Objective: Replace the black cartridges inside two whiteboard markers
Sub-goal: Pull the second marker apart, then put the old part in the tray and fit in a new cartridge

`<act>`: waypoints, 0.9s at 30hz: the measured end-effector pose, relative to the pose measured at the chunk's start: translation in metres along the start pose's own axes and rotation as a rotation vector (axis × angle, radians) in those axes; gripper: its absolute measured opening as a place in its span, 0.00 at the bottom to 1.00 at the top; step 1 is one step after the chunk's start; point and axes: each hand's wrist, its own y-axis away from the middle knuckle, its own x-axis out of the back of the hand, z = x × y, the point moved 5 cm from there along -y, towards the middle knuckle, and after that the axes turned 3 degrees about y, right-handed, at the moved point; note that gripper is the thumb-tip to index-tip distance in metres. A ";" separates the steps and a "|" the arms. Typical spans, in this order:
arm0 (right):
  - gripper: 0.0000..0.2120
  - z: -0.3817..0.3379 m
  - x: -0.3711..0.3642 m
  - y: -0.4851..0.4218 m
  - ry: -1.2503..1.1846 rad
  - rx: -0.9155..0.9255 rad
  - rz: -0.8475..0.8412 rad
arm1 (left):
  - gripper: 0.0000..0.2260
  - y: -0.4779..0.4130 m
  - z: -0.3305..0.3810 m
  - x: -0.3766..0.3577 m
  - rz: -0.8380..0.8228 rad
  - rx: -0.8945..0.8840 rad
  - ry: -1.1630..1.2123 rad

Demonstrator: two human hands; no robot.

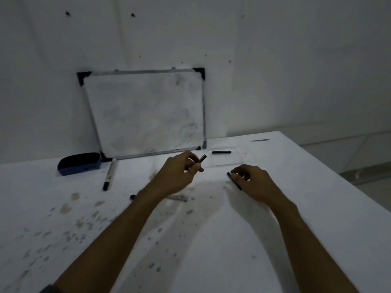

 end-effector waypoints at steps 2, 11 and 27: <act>0.11 0.033 0.010 -0.006 -0.007 -0.087 0.085 | 0.04 -0.037 0.015 -0.010 -0.013 -0.027 -0.040; 0.12 0.062 0.000 -0.018 0.129 -0.111 0.301 | 0.09 -0.166 0.026 -0.066 -0.160 -0.097 -0.420; 0.08 0.057 0.000 -0.021 0.049 -0.094 0.259 | 0.11 -0.185 -0.001 -0.093 -0.228 -0.010 -0.489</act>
